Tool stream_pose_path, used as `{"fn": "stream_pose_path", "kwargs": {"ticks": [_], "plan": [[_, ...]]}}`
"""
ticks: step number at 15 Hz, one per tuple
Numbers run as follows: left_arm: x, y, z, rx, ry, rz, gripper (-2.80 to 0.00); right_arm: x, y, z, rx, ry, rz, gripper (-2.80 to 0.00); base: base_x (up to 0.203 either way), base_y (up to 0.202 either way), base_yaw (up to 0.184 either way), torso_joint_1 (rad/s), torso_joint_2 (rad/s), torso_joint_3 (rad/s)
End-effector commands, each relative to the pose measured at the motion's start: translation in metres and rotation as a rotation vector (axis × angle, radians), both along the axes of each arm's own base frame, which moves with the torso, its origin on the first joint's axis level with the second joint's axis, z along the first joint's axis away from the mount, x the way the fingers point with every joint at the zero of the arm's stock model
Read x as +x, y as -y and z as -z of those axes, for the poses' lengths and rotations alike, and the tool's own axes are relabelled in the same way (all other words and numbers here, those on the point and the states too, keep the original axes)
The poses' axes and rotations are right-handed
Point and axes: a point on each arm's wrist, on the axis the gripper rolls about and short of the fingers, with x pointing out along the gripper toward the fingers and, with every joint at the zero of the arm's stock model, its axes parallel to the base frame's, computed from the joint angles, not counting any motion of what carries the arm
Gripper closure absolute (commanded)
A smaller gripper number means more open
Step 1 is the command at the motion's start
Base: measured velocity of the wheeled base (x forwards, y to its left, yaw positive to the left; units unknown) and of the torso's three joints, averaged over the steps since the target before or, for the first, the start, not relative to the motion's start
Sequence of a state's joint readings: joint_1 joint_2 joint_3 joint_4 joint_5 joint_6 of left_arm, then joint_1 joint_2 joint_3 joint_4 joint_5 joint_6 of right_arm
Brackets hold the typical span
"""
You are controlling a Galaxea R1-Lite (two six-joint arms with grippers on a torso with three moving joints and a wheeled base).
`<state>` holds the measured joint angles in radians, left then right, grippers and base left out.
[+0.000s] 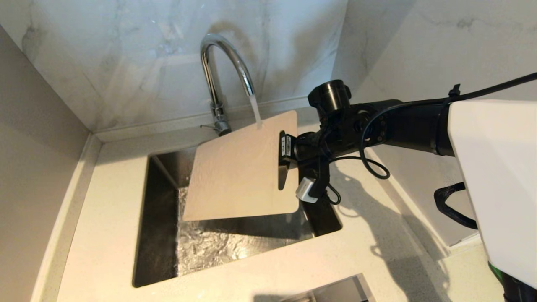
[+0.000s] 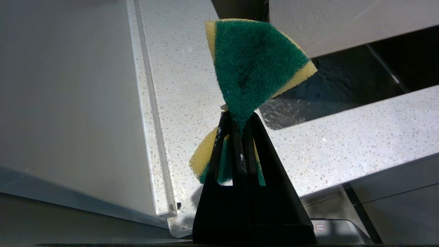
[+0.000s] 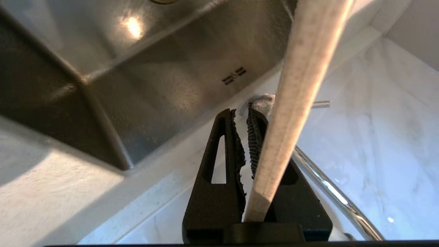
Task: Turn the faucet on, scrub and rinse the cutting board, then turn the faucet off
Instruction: Scrub the cutting board underwater
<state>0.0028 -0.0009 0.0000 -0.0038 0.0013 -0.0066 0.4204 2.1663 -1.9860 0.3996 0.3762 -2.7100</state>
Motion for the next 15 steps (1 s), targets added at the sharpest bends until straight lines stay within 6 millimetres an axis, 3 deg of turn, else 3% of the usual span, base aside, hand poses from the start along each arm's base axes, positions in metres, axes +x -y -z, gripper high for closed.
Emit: {"fn": "stream_pose_path", "kwargs": {"ticks": [1,10,15], "plan": [[0.0,0.0,0.0,0.0,0.001,-0.001,0.0,0.003,-0.002,0.003,0.004,0.013,-0.018,0.0,0.0,0.0,0.0,0.0,0.0,0.0],[0.0,0.0,0.0,-0.001,0.001,-0.001,0.0,0.002,-0.003,0.007,-0.003,-0.008,-0.022,0.0,0.0,0.0,0.0,0.0,0.0,0.0],[0.0,0.0,0.0,-0.001,0.001,-0.001,0.0,-0.015,0.005,-0.006,-0.019,-0.051,-0.03,0.0,0.0,0.0,0.0,0.0,0.0,0.0]]}}
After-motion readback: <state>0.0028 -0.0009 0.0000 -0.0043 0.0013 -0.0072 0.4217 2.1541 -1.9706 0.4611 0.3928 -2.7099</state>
